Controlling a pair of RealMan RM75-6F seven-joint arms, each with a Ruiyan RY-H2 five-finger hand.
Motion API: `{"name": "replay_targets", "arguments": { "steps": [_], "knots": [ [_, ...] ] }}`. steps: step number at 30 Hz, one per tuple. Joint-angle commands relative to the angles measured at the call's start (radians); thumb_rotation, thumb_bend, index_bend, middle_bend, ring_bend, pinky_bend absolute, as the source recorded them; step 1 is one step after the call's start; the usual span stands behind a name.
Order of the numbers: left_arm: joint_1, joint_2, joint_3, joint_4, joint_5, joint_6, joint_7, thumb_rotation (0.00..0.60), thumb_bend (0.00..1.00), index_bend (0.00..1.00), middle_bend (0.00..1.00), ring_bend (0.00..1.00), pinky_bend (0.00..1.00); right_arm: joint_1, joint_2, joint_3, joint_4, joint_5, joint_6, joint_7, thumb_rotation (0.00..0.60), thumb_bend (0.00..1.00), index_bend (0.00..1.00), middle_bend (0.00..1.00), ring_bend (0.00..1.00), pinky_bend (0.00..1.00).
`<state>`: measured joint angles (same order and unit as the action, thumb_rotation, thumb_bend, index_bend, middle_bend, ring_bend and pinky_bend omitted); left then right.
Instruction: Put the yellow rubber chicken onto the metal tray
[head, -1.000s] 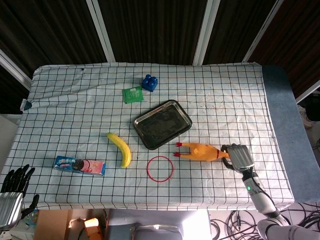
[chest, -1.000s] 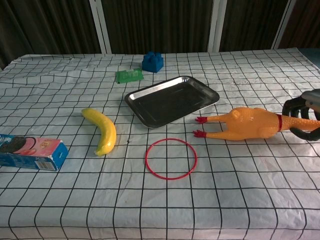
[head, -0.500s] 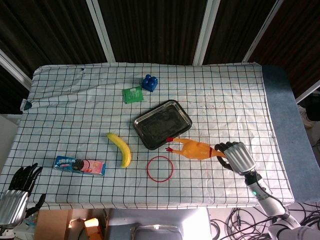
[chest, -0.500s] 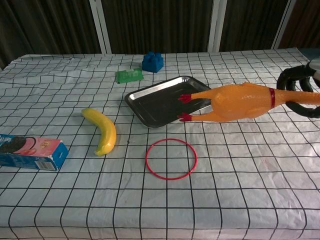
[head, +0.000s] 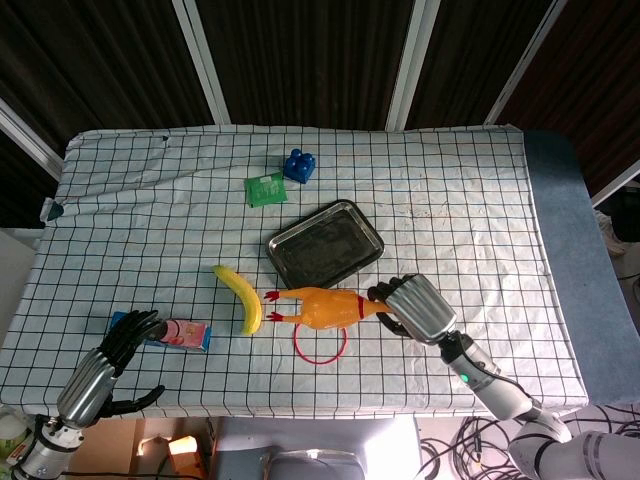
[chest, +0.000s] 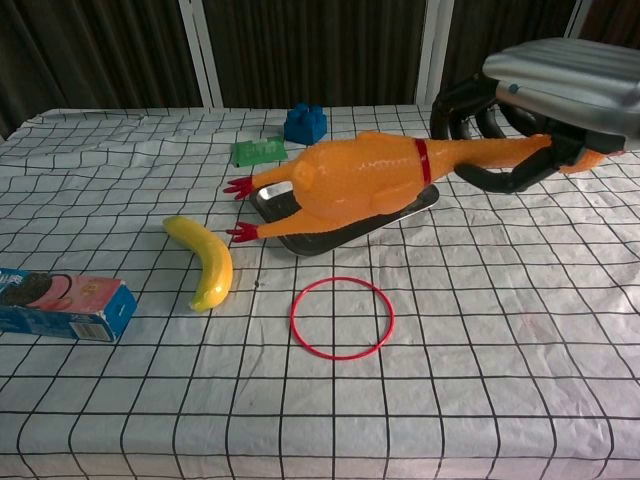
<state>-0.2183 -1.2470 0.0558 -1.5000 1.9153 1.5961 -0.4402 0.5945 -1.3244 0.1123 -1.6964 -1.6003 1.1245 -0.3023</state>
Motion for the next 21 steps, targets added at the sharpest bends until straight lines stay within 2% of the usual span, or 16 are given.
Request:
{"name": "replay_targets", "arguments": {
  "steps": [1, 5, 9, 15, 21],
  "knots": [
    [-0.048, -0.019, -0.029, -0.043, -0.055, -0.07, -0.005, 0.6, 0.24, 0.0, 0.0, 0.0, 0.0, 0.072, -0.017, 0.058, -0.099, 0.116, -0.104, -0.112, 0.6, 0.49, 0.97, 0.76, 0.61, 0.78],
    [-0.078, -0.045, -0.045, -0.061, -0.11, -0.134, 0.012, 0.6, 0.23, 0.0, 0.0, 0.0, 0.0, 0.113, -0.065, 0.097, -0.128, 0.206, -0.136, -0.197, 0.6, 0.49, 0.97, 0.76, 0.61, 0.78],
    [-0.088, -0.054, -0.049, -0.067, -0.13, -0.155, 0.003, 0.6, 0.23, 0.0, 0.0, 0.0, 0.0, 0.126, -0.08, 0.107, -0.139, 0.244, -0.146, -0.219, 0.6, 0.49, 0.97, 0.76, 0.61, 0.78],
    [-0.145, -0.097, -0.062, -0.072, -0.19, -0.247, -0.088, 0.6, 0.22, 0.0, 0.0, 0.0, 0.0, 0.192, -0.16, 0.141, -0.153, 0.373, -0.164, -0.327, 0.6, 0.49, 0.97, 0.76, 0.61, 0.78],
    [-0.17, -0.134, -0.072, -0.071, -0.213, -0.264, -0.112, 0.6, 0.21, 0.0, 0.0, 0.0, 0.02, 0.241, -0.226, 0.156, -0.146, 0.473, -0.137, -0.419, 0.6, 0.48, 0.97, 0.76, 0.61, 0.78]
  ]
}}
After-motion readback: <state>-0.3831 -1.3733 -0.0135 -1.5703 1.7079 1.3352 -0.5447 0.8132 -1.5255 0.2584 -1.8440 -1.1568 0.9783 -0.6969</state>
